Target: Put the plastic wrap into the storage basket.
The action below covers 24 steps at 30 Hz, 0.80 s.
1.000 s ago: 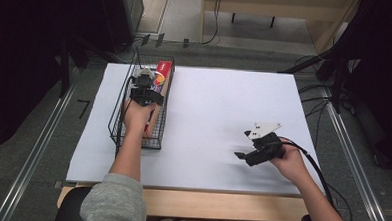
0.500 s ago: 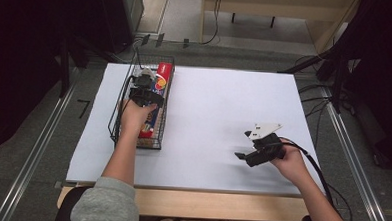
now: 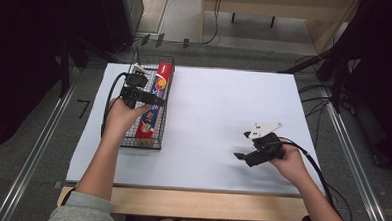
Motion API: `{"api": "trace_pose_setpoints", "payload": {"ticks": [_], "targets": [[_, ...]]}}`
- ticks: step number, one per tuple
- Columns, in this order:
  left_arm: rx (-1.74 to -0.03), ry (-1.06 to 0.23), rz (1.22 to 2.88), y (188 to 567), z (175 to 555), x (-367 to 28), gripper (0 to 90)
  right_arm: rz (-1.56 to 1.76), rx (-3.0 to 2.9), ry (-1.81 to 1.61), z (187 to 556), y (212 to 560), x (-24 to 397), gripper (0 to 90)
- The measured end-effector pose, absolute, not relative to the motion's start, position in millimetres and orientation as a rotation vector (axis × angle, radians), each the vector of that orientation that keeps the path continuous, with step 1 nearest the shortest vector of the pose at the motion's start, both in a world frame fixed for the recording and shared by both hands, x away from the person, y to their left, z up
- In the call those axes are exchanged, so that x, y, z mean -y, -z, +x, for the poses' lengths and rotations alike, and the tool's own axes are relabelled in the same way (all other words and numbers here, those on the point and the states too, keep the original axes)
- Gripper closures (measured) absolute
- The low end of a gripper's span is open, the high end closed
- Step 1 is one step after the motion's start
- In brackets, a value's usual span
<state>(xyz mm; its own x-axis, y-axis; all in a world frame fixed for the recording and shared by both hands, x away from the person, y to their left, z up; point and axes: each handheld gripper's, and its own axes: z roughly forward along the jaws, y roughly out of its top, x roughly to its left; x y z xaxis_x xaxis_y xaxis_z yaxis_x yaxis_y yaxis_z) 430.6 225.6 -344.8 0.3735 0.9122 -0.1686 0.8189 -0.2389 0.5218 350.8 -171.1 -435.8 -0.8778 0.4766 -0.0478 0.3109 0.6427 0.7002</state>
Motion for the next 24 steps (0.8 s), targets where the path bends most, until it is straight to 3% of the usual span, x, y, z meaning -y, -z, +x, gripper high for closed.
{"api": "trace_pose_setpoints", "payload": {"ticks": [16,24], "targets": [[-1.091,-0.193,2.247,355,375,-189,27.5,0.637,-2.658,-1.059,350,437,170,20.0],[-1.018,-0.150,2.263,364,367,-175,26.1,0.629,-2.663,-1.059,351,438,170,20.0]]}}
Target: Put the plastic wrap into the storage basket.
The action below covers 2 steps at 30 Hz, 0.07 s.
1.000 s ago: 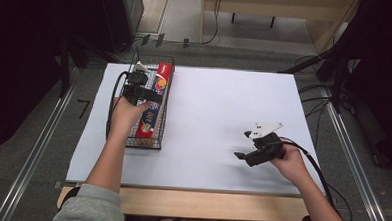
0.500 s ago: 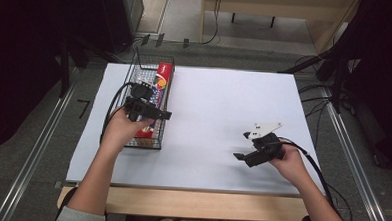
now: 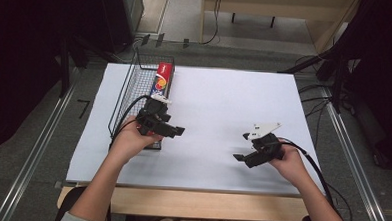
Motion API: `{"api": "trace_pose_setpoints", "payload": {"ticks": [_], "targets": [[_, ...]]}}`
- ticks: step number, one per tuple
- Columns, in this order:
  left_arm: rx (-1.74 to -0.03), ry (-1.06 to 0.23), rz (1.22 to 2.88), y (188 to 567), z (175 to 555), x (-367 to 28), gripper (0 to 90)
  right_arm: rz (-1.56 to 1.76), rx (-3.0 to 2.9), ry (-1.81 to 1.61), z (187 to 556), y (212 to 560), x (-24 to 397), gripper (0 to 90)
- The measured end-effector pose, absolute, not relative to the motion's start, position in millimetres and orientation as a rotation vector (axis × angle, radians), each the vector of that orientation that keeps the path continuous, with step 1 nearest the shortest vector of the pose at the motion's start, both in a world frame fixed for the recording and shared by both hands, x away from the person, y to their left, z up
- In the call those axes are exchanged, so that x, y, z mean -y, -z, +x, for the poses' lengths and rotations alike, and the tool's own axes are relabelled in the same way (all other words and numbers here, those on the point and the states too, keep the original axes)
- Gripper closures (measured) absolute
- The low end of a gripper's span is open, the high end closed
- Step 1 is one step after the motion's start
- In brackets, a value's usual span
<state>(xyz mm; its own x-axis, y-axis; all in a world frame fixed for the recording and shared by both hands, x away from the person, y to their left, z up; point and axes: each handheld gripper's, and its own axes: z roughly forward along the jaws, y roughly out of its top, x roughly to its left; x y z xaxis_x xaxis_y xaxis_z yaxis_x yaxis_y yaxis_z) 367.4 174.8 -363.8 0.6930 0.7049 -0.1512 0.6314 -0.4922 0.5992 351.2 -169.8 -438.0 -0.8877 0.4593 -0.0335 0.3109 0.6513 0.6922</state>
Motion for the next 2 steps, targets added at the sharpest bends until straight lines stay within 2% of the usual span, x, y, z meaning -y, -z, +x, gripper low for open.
{"api": "trace_pose_setpoints", "payload": {"ticks": [2], "targets": [[-0.991,-0.149,2.276,366.1,366.0,-171.6,24.7,0.632,-2.668,-1.053,351.6,438.5,169.7,20.0]]}}
